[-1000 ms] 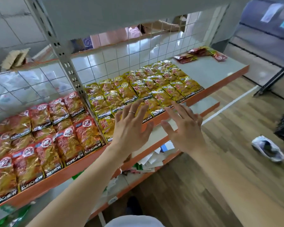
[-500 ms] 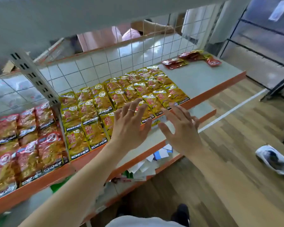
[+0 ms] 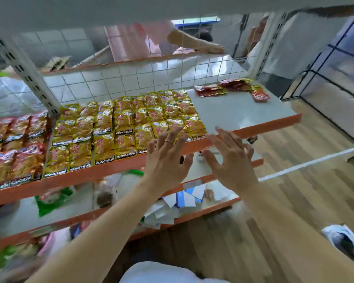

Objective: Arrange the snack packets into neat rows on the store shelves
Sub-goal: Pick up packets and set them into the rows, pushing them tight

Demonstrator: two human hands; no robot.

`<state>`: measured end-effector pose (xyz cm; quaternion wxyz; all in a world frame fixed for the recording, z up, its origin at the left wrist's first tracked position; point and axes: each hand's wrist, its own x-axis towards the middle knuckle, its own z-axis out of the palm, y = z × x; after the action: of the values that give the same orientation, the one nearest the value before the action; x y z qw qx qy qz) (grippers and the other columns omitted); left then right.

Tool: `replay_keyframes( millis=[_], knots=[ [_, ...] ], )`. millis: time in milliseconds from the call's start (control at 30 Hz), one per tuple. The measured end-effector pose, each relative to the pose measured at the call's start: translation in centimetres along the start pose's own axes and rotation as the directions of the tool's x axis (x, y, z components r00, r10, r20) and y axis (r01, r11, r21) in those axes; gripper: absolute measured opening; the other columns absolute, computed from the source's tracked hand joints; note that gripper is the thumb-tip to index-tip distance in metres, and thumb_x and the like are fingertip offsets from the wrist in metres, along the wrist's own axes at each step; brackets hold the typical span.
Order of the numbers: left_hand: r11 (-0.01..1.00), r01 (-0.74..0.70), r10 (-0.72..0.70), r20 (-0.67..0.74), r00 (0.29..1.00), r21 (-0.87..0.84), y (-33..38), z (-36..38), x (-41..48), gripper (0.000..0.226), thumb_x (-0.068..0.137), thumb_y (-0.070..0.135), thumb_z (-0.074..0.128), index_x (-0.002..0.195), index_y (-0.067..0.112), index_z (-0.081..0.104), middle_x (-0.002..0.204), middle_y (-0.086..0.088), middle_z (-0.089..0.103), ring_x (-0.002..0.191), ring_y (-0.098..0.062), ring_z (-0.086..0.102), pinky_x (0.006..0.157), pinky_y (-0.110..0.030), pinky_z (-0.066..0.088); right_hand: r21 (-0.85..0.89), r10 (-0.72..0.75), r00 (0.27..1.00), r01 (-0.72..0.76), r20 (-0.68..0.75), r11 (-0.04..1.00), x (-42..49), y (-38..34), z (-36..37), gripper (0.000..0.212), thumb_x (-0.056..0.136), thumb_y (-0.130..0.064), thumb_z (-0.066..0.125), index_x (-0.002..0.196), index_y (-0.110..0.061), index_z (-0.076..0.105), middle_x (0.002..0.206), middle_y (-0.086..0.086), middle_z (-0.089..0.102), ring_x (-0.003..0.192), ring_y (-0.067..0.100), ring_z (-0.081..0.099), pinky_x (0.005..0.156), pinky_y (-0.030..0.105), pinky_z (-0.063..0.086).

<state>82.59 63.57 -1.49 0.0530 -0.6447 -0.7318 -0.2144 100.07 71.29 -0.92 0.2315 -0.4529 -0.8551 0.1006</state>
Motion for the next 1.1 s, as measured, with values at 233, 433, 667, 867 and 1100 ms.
replay_keyframes(
  millis=[233, 433, 667, 867, 1100],
  knots=[
    [0.998, 0.053, -0.053, 0.041, 0.998, 0.014, -0.6, 1.5, 1.5, 0.056, 0.091, 0.052, 0.038, 0.137, 0.023, 0.053, 0.155, 0.001, 0.040, 0.138, -0.027, 0.039, 0.103, -0.051, 0.034, 0.065, -0.033, 0.998, 0.029, 0.061, 0.997, 2.0, 1.7, 1.8, 0.065, 0.089, -0.065, 0.031, 0.141, -0.032, 0.053, 0.155, -0.006, 0.042, 0.144, 0.017, 0.030, 0.110, 0.048, 0.017],
    [0.998, 0.067, -0.067, 0.061, 0.996, 0.003, -1.4, 4.1, 5.7, 0.056, 0.091, 0.051, 0.039, 0.138, 0.022, 0.050, 0.154, -0.001, 0.040, 0.136, -0.027, 0.037, 0.103, -0.051, 0.034, 0.021, -0.054, 0.995, 0.053, 0.083, 0.998, 6.2, 3.4, 2.6, 0.062, 0.091, -0.062, 0.036, 0.140, -0.030, 0.054, 0.153, -0.001, 0.044, 0.142, 0.020, 0.034, 0.105, 0.050, 0.023],
    [0.997, 0.041, -0.040, 0.022, 0.999, -0.067, -0.5, 7.5, 10.5, 0.058, 0.091, 0.050, 0.040, 0.137, 0.018, 0.054, 0.152, -0.004, 0.044, 0.134, -0.027, 0.040, 0.100, -0.051, 0.034, -0.054, -0.031, 0.994, 0.037, 0.109, 0.998, 9.6, 6.9, 2.9, 0.057, 0.090, -0.056, 0.044, 0.140, -0.031, 0.054, 0.154, -0.002, 0.044, 0.143, 0.021, 0.034, 0.108, 0.050, 0.022],
    [0.995, 0.034, -0.033, 0.013, 0.999, -0.091, 0.8, 9.5, 11.5, 0.058, 0.090, 0.047, 0.043, 0.139, 0.017, 0.049, 0.151, -0.003, 0.044, 0.133, -0.026, 0.038, 0.099, -0.051, 0.034, -0.077, 0.024, 0.991, -0.014, 0.130, 0.997, 11.3, 9.5, 3.6, 0.060, 0.091, -0.058, 0.040, 0.144, -0.031, 0.050, 0.157, -0.003, 0.040, 0.145, 0.021, 0.030, 0.111, 0.053, 0.021],
    [0.997, 0.065, -0.064, 0.028, 0.998, -0.044, 1.7, 10.9, 14.0, 0.060, 0.091, 0.041, 0.046, 0.146, 0.017, 0.042, 0.152, -0.003, 0.043, 0.133, -0.026, 0.042, 0.101, -0.050, 0.035, -0.027, -0.021, 0.989, 0.026, 0.146, 0.999, 15.0, 12.3, 4.0, 0.059, 0.092, -0.056, 0.040, 0.145, -0.031, 0.049, 0.157, -0.003, 0.038, 0.145, 0.020, 0.030, 0.109, 0.049, 0.022]
  ],
)
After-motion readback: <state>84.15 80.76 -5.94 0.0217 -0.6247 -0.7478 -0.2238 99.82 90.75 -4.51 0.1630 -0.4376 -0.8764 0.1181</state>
